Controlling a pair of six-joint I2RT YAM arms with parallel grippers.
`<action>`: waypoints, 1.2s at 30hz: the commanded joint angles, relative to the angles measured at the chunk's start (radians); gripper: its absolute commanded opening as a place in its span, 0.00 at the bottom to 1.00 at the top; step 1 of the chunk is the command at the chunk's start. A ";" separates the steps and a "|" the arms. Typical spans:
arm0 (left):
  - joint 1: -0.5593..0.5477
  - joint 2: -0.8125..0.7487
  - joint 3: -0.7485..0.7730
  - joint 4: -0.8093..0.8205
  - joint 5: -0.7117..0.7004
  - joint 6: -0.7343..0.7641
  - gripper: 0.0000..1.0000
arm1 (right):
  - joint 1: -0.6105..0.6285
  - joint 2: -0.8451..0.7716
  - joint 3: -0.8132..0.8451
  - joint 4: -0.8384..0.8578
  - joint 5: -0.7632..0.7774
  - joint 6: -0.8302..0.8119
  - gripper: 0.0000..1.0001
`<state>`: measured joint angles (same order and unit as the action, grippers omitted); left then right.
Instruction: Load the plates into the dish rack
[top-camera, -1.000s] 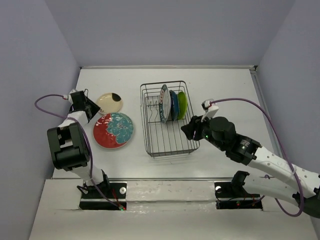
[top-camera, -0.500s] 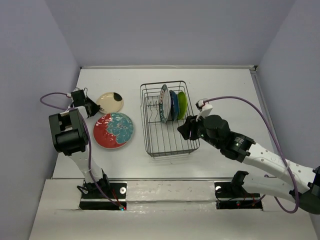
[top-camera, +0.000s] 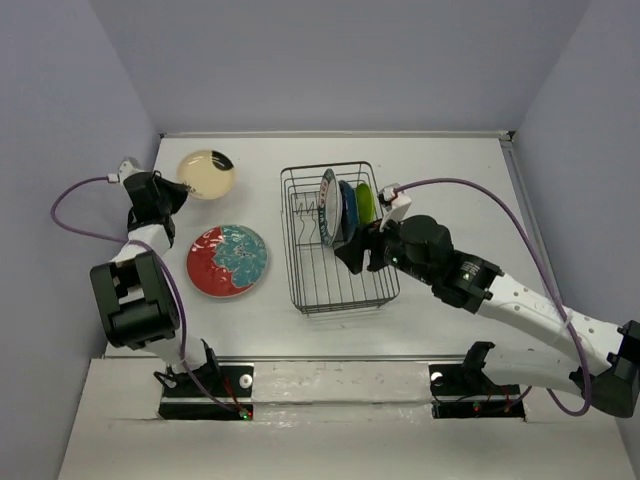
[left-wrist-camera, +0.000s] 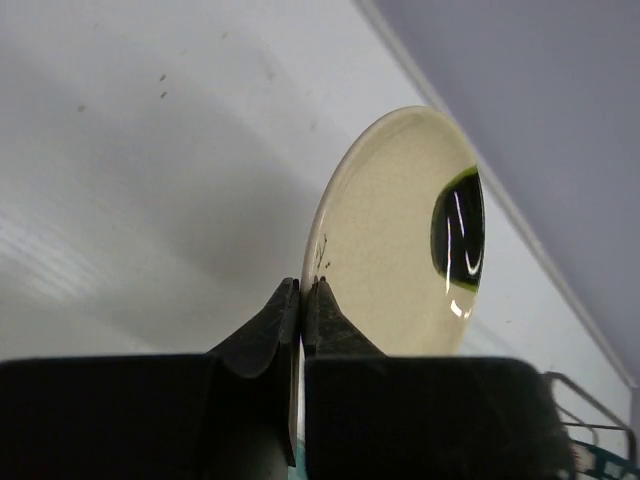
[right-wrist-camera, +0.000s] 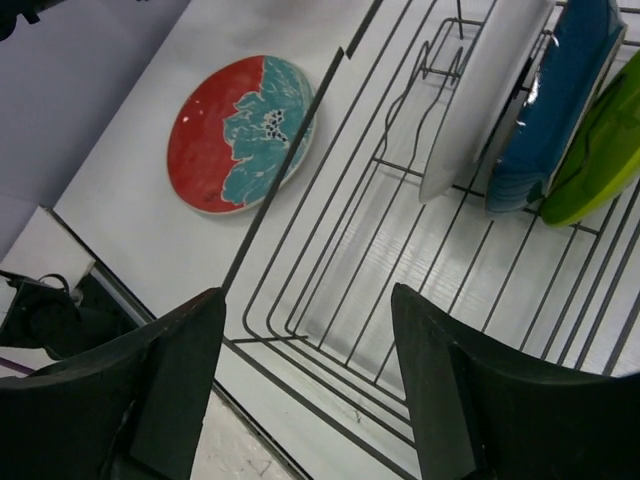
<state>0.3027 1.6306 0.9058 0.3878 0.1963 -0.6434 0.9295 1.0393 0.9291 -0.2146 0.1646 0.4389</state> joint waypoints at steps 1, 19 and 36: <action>0.000 -0.175 -0.037 0.238 0.050 -0.134 0.06 | -0.003 0.028 0.094 0.089 -0.089 -0.040 0.77; -0.266 -0.842 -0.462 0.283 0.449 -0.253 0.06 | -0.012 0.337 0.422 0.093 -0.027 -0.003 1.00; -0.272 -0.917 -0.369 -0.019 0.475 0.035 0.89 | -0.012 0.432 0.523 0.069 0.066 0.055 0.07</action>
<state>0.0341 0.7380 0.4206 0.5007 0.7254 -0.7689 0.9176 1.4677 1.3323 -0.1352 0.1081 0.4854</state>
